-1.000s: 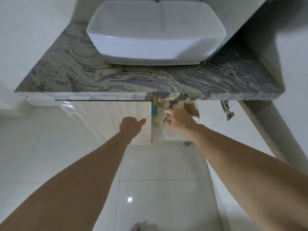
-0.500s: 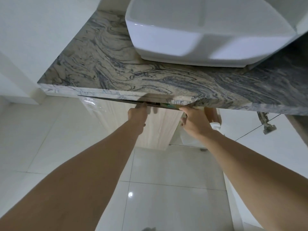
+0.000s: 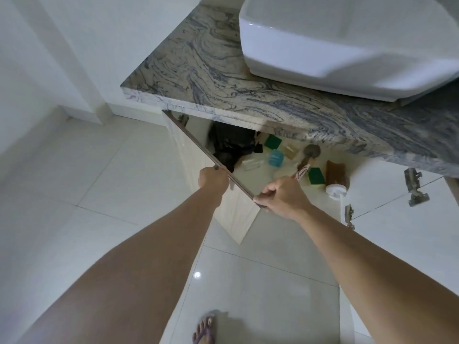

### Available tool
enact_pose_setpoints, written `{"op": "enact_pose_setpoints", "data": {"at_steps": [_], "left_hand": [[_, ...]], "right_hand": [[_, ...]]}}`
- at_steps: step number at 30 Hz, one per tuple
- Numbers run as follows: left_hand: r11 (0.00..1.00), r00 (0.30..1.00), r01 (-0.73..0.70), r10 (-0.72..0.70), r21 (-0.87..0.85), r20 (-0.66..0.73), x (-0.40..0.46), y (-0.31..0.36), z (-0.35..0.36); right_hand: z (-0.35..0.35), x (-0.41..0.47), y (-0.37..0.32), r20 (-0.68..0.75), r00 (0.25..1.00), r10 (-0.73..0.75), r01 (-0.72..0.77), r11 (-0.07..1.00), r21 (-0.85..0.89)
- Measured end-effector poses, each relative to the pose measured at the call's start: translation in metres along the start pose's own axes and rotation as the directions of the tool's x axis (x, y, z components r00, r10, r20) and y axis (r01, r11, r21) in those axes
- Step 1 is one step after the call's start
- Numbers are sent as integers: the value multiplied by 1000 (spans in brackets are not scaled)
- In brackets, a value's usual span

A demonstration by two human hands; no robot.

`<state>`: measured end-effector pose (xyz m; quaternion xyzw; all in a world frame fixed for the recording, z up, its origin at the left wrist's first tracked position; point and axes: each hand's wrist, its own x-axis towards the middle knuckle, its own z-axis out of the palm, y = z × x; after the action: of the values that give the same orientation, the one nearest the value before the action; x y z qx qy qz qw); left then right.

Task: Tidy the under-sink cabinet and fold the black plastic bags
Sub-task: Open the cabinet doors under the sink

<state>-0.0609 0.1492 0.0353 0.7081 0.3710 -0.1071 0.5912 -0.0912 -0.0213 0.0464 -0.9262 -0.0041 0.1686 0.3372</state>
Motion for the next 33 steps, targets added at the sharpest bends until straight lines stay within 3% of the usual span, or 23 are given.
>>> {"op": "enact_pose_setpoints", "data": {"at_steps": [5,9,10,11,13,15,18,21,24,27,33], "left_hand": [[998,1000,-12,12,58,-8,-21,-23,-37],[974,993,-100,109,205,-37,-27,-42,-70],[963,990,-124,137,241,-39,-27,-47,-78],[953,988,-139,153,269,-32,-29,-49,-86],[935,985,-163,175,314,-9,-31,-51,-102],[915,982,-173,187,365,-4,-29,-51,-118],[889,983,-161,184,429,-12,-21,-55,-143],[869,984,-152,178,472,-11,-10,-58,-173],[824,982,-137,185,549,-31,7,-57,-207],[780,972,-90,204,619,-117,28,-52,-241],[721,957,-79,248,689,-150,54,-46,-279]], "right_hand": [[30,-18,-32,181,982,60,-88,984,155],[53,-30,-60,469,881,58,-224,925,306],[60,-28,-68,483,872,80,-245,925,290],[67,-22,-77,448,888,106,-238,939,250],[81,-1,-95,248,964,92,-127,983,130],[88,21,-120,105,990,-89,93,995,-25],[95,44,-163,152,935,-321,343,927,-152],[118,63,-197,316,856,-410,506,792,-343],[143,82,-215,316,828,-463,558,636,-533],[167,93,-232,269,795,-544,576,537,-616],[195,110,-258,157,855,-494,484,652,-583]]}}
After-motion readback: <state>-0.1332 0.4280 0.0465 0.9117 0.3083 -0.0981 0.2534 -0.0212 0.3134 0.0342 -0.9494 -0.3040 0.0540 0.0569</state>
